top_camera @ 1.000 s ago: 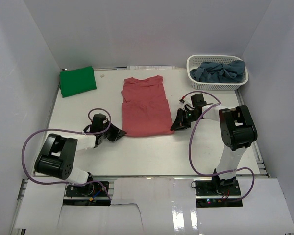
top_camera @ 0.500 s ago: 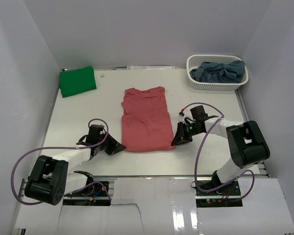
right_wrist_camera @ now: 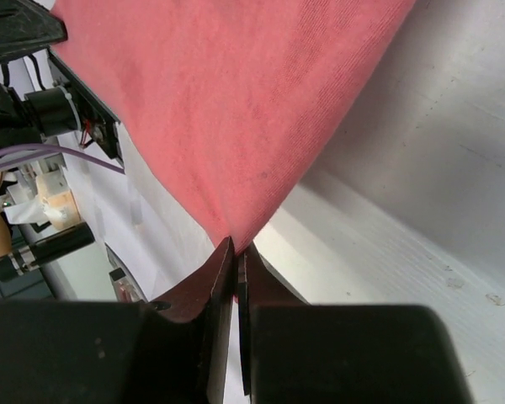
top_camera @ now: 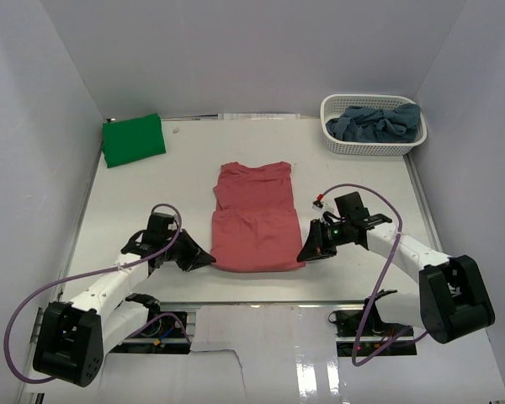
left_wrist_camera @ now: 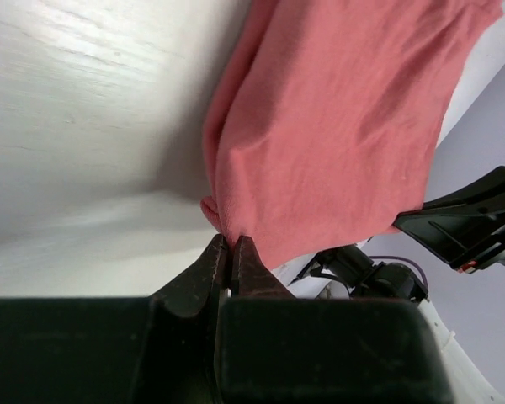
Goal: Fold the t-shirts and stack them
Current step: Grab one side of the 2/3 rectangular tshirt with both arms, then fold the long partially folded tshirt into a neat square
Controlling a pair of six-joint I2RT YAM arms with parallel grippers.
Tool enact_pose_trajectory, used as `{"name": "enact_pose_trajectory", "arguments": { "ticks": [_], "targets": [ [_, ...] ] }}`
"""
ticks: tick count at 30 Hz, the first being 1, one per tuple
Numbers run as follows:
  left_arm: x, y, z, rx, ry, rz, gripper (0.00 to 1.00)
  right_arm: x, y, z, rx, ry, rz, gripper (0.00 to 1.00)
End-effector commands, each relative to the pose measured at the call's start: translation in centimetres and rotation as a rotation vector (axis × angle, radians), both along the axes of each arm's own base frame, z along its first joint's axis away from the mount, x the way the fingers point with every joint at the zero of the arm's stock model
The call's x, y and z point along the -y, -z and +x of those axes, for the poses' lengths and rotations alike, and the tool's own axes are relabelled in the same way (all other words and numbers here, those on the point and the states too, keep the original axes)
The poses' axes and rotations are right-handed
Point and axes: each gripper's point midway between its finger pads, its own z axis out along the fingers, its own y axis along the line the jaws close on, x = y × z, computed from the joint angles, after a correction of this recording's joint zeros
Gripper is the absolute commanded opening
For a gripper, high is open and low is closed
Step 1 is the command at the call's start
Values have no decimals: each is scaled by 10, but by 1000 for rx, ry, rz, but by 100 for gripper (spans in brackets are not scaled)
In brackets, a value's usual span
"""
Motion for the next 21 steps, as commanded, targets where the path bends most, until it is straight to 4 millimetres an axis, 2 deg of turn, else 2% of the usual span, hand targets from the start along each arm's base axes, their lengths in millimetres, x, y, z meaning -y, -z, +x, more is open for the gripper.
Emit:
{"name": "enact_pose_trajectory", "arguments": {
  "ticks": [1, 7, 8, 10, 11, 16, 20, 21],
  "targets": [
    [5, -28, 8, 31, 33, -16, 0, -4, -21, -2, -10, 0, 27, 8],
    [14, -65, 21, 74, 54, -53, 0, -11, -59, 12, 51, -25, 58, 8],
    [15, -77, 27, 100, 56, -59, 0, -12, -62, 12, 48, -31, 63, 8],
    [17, -84, 31, 97, 62, -60, 0, -15, -67, 14, 42, -48, 79, 8],
    [18, -95, 37, 123, 62, -64, 0, -17, -74, 19, 58, -50, 88, 8],
    [20, -112, 54, 146, 60, -70, 0, -28, -96, 35, 81, -70, 137, 8],
    [20, -122, 71, 156, 61, -81, 0, -38, -121, 56, 118, -79, 176, 8],
    [20, -129, 78, 180, 63, -78, 0, -39, -121, 61, 109, -77, 178, 8]
  ]
}}
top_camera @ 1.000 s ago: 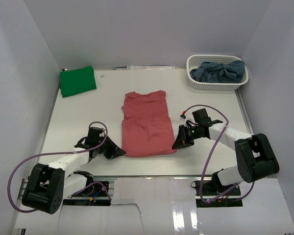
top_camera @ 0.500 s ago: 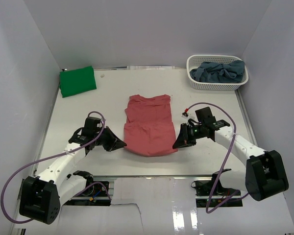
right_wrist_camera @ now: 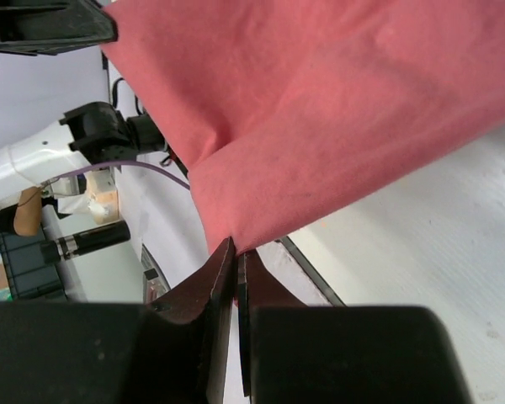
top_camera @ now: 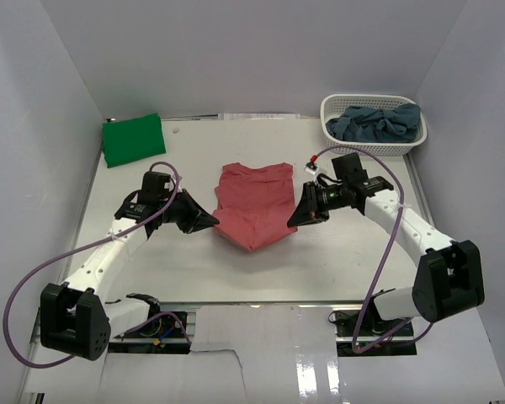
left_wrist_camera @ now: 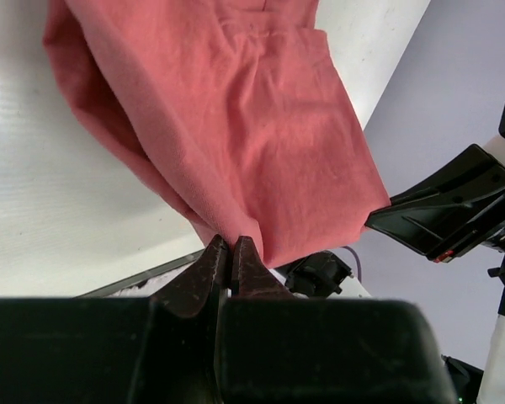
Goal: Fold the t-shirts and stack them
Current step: Fold the long partially folded tshirt into a neat square
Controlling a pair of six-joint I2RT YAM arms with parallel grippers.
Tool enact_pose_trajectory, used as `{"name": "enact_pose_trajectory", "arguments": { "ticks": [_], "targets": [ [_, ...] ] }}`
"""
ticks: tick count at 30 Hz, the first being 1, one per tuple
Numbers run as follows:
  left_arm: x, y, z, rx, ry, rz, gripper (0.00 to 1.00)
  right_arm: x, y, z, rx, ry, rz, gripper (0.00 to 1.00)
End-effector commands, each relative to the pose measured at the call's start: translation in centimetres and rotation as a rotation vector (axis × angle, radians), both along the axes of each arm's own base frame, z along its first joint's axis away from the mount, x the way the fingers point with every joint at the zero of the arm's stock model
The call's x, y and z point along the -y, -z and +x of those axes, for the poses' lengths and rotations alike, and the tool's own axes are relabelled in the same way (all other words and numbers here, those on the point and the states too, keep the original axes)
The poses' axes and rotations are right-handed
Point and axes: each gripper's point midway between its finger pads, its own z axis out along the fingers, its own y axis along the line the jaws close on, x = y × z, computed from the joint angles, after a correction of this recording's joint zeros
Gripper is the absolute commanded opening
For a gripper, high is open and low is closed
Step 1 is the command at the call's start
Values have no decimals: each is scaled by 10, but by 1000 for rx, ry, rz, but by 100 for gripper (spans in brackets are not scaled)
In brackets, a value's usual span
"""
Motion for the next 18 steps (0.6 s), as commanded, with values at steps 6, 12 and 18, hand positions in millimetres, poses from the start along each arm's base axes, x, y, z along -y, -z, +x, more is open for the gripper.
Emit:
{"name": "enact_pose_trajectory", "arguments": {
  "ticks": [6, 12, 18],
  "targets": [
    [-8, -27, 44, 65, -1, -24, 0, -6, -31, 41, 18, -9, 97, 8],
    [-13, -34, 91, 88, -6, -25, 0, -1, -26, 80, 3, 29, 99, 8],
    [-9, -51, 134, 149, 3, -17, 0, -5, -21, 116, 9, 46, 81, 8]
  ]
}}
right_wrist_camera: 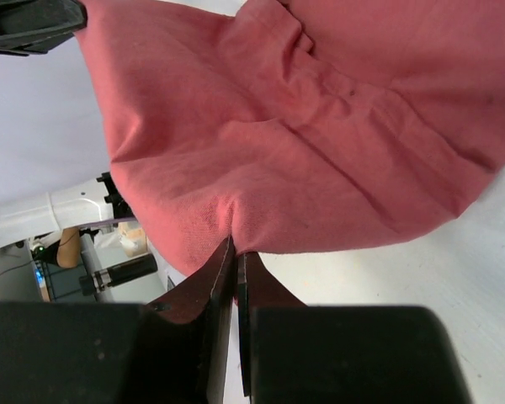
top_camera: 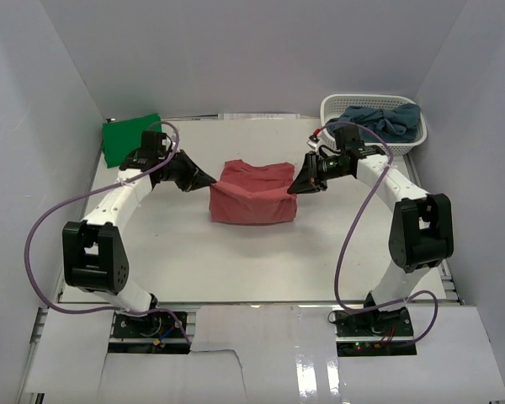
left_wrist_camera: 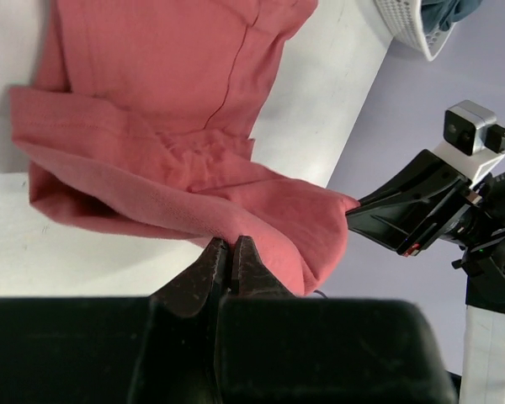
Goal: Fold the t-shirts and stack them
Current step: Fold the long partially folded tshirt into a neat square
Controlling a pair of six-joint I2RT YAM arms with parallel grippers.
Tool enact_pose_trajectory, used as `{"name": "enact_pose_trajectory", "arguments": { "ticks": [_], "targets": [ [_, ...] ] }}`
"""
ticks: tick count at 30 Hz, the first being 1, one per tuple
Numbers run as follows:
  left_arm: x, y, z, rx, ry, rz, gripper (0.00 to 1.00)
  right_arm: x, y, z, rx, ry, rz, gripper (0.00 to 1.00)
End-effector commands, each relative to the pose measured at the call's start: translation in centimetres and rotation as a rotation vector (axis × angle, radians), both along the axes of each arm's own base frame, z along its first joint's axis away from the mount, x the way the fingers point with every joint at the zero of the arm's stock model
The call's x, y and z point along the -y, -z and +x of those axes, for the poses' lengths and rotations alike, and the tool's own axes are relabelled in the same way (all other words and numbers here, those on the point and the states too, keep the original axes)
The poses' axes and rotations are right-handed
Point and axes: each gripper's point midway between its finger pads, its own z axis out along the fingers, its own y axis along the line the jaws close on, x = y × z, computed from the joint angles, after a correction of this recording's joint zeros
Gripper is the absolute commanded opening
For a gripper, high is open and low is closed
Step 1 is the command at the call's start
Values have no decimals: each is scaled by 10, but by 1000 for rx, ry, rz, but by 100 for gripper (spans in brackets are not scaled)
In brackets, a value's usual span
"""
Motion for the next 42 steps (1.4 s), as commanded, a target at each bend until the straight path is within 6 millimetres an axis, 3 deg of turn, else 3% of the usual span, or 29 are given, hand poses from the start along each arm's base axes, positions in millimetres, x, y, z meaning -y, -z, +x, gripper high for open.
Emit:
{"name": "enact_pose_trajectory", "arguments": {
  "ticks": [1, 11, 25, 31, 35, 39, 42],
  "targets": [
    [3, -19, 24, 88, 28, -6, 0, -4, -13, 19, 49, -8, 16, 8],
    [9, -6, 63, 90, 43, -6, 0, -6, -6, 67, 68, 46, -28, 8],
    [16, -16, 112, 131, 41, -19, 0, 4, -13, 112, 98, 105, -33, 8],
    [16, -30, 131, 175, 25, -18, 0, 6, -13, 139, 107, 129, -18, 8],
    [16, -29, 142, 190, 16, -4, 0, 5, -27, 163, 137, 154, 4, 8],
    [16, -30, 145, 184, 11, -10, 0, 4, -26, 169, 124, 159, 13, 8],
    [16, -25, 137, 170, 18, -8, 0, 4, -24, 158, 111, 147, 13, 8]
  ]
}}
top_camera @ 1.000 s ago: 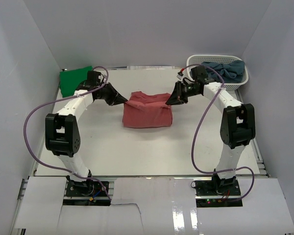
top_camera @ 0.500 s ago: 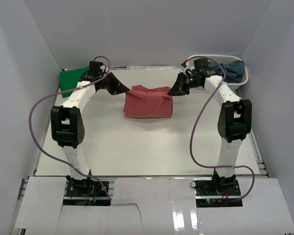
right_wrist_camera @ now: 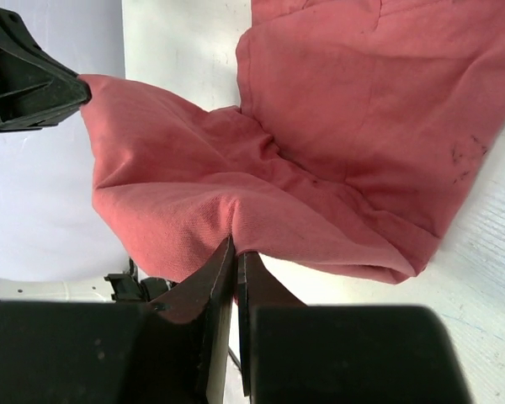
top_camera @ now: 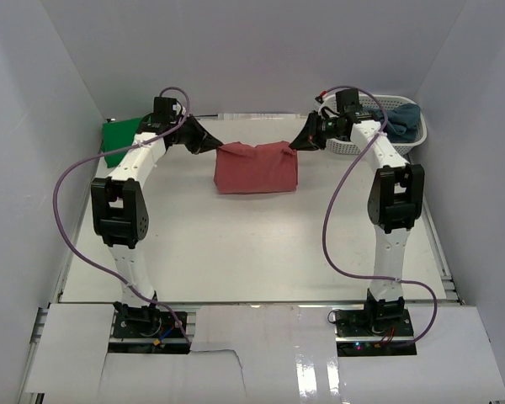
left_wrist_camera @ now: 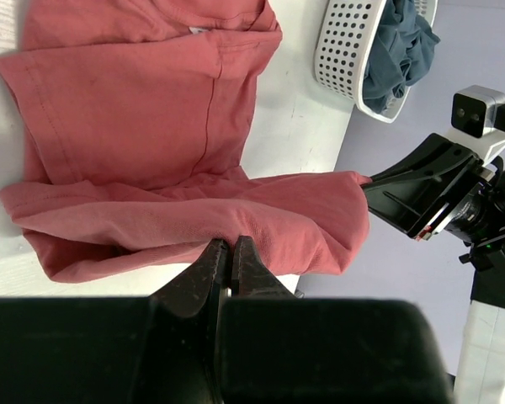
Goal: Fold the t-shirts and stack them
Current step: Fold the long partially folded tshirt into a neat square
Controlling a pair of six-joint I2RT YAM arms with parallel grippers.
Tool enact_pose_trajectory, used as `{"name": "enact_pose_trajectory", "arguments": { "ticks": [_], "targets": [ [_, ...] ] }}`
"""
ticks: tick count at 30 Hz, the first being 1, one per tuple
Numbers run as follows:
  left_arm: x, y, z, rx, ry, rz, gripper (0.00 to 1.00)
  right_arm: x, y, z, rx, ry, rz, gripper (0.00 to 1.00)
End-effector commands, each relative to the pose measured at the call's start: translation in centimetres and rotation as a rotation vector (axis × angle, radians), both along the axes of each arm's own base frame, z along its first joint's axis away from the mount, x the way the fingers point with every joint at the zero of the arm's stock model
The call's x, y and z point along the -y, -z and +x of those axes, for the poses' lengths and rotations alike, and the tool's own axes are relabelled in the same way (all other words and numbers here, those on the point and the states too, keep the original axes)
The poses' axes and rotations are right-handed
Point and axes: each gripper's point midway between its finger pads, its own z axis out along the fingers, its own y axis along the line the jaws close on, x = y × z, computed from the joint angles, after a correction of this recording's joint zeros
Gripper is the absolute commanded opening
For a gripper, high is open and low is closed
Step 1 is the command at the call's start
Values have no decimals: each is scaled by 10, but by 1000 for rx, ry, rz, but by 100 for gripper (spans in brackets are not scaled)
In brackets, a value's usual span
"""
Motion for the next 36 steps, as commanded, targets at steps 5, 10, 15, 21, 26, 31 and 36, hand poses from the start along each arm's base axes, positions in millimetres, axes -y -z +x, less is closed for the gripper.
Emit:
{"name": "enact_pose_trajectory", "arguments": {
  "ticks": [5, 10, 15, 21, 26, 31, 36],
  "targets": [
    [-4, -5, -24, 6, 10, -3, 0, -1, -9, -39, 0, -42, 19, 8],
    [-9, -11, -58, 18, 10, -3, 0, -2, -11, -88, 0, -74, 10, 8],
    [-11, 7, -107, -35, 18, -20, 0, 3, -2, -141, -19, -89, -5, 8],
    [-14, 5, -164, -25, 30, -34, 0, 15, 7, -198, -30, -88, -28, 8],
    [-13, 10, -205, -36, 49, -39, 0, 20, 23, -235, -50, -89, -36, 8],
    [-12, 26, -245, -58, 64, -50, 0, 24, 38, -267, -80, -86, -33, 8],
    [-6, 33, -272, -90, 86, -81, 0, 26, 34, -288, -77, -80, -22, 8]
  ]
}}
